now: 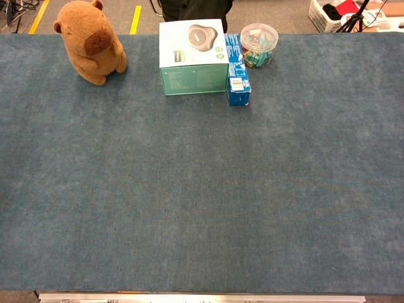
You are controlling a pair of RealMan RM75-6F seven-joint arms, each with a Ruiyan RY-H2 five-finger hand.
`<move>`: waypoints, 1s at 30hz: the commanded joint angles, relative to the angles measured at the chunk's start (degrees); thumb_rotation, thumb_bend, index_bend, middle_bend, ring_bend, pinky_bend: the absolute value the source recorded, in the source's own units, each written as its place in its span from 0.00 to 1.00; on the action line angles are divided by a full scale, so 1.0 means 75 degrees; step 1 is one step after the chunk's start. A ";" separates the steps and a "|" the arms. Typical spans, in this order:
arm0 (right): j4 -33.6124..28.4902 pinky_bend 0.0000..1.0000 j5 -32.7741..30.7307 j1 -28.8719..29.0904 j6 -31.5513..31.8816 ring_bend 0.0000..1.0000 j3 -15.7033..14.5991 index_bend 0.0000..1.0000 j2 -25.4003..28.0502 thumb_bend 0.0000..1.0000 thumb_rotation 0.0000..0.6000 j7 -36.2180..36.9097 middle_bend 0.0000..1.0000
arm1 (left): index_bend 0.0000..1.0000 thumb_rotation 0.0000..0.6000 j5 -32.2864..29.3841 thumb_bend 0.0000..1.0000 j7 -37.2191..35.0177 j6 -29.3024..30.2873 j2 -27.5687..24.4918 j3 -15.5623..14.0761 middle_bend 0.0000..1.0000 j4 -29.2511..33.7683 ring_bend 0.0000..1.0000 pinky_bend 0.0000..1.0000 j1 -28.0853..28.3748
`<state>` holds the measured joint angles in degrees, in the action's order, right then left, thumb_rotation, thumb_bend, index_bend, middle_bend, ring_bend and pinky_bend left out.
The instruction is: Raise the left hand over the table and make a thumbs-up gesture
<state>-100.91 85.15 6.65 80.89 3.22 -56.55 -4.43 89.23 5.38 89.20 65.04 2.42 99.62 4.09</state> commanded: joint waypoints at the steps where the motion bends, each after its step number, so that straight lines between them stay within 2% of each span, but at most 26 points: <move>1: 0.0007 0.44 -0.0013 0.0018 -0.0027 0.33 0.0006 0.41 -0.0014 0.00 1.00 -0.0031 0.46 | 0.49 1.00 0.0005 0.00 -0.0005 -0.0016 -0.0007 -0.0016 0.41 -0.0002 0.40 0.43 -0.0003; 8: -0.0053 0.44 0.0096 0.0149 0.0031 0.33 0.0158 0.41 0.0021 0.00 1.00 0.0002 0.47 | 0.49 1.00 0.0009 0.00 -0.0203 -0.0082 -0.0086 -0.0068 0.41 0.0068 0.40 0.43 -0.0010; 16: -0.0088 0.44 0.0038 0.0151 0.0358 0.33 0.0413 0.41 0.0140 0.00 1.00 0.0036 0.47 | 0.48 1.00 -0.0023 0.00 -0.1404 -0.0476 -0.0339 -0.0041 0.41 0.0307 0.40 0.44 0.0203; 21: -0.0138 0.44 -0.0050 0.0206 0.0360 0.33 0.0514 0.41 0.0165 0.00 1.00 0.0005 0.47 | 0.47 1.00 -0.0258 0.00 -0.3531 -0.1417 -0.0710 -0.0057 0.45 0.0897 0.41 0.56 0.0608; 25: -0.0164 0.44 0.0016 0.0253 0.0278 0.33 0.0476 0.41 0.0157 0.00 1.00 -0.0018 0.47 | 0.49 1.00 -0.0284 0.00 -0.4876 -0.2049 -0.0935 0.0042 0.53 0.1033 0.49 0.64 0.1007; 30: -0.0223 0.44 -0.0027 0.0223 0.0158 0.33 0.0367 0.41 0.0194 0.00 1.00 0.0006 0.47 | 0.56 1.00 -0.0148 0.00 -0.6299 -0.2762 -0.1012 0.0090 0.62 0.1248 0.57 0.70 0.1508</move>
<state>-102.49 85.05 8.38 82.19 6.09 -55.18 -4.46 87.82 -35.35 73.08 58.68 2.68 107.07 12.11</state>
